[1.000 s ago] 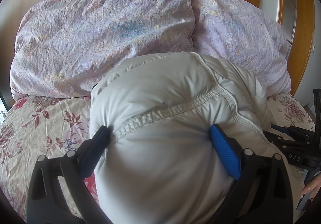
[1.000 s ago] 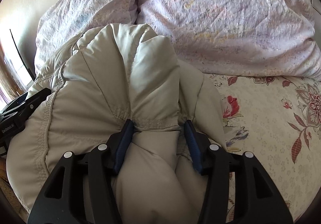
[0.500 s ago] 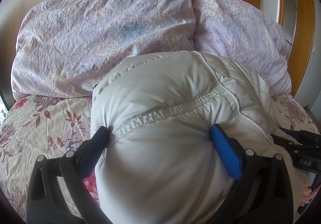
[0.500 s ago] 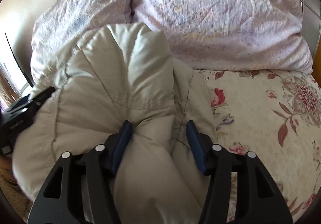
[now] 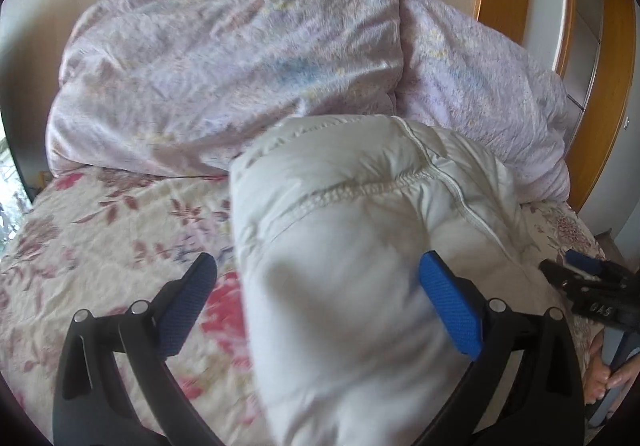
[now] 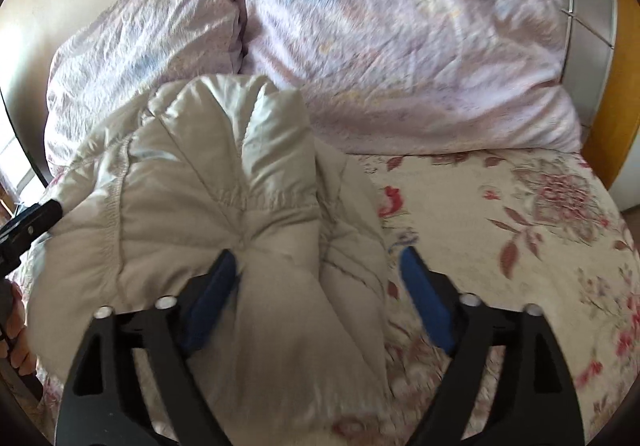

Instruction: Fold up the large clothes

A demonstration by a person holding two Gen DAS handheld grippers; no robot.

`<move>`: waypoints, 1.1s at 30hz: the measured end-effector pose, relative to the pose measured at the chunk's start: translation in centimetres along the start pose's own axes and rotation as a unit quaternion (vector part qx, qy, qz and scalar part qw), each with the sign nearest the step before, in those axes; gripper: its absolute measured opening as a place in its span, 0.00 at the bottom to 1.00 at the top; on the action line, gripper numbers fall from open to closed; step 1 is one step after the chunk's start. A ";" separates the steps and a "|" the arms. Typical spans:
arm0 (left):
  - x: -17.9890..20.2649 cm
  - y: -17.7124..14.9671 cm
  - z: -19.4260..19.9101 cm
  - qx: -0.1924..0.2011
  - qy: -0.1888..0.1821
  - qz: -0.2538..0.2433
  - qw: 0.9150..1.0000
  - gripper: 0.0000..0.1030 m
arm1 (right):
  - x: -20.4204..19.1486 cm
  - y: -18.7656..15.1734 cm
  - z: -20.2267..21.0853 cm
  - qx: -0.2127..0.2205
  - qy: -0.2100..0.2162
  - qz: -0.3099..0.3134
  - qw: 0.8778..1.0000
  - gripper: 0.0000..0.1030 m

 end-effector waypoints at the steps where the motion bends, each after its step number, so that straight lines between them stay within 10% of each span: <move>1: 0.0 -0.2 0.7 0.002 0.002 -0.002 1.000 0.98 | 0.0 0.0 0.5 0.003 -0.002 0.001 1.000 0.94; 9: 0.4 -2.2 7.9 0.025 0.008 -0.012 1.000 0.98 | -0.3 -2.2 6.1 0.007 -0.058 0.024 0.998 0.99; 33: 3.4 -12.8 14.3 -0.088 0.011 -0.008 0.996 0.98 | -2.8 -11.2 13.6 -0.053 0.030 0.021 0.998 0.99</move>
Point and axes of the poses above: each gripper's, at about its wrist camera, not at the fingertips, and z roughly against the way its jaws point, x to its right, y to its top, the point moved 10 cm from there along -z, roughly the way its jaws point
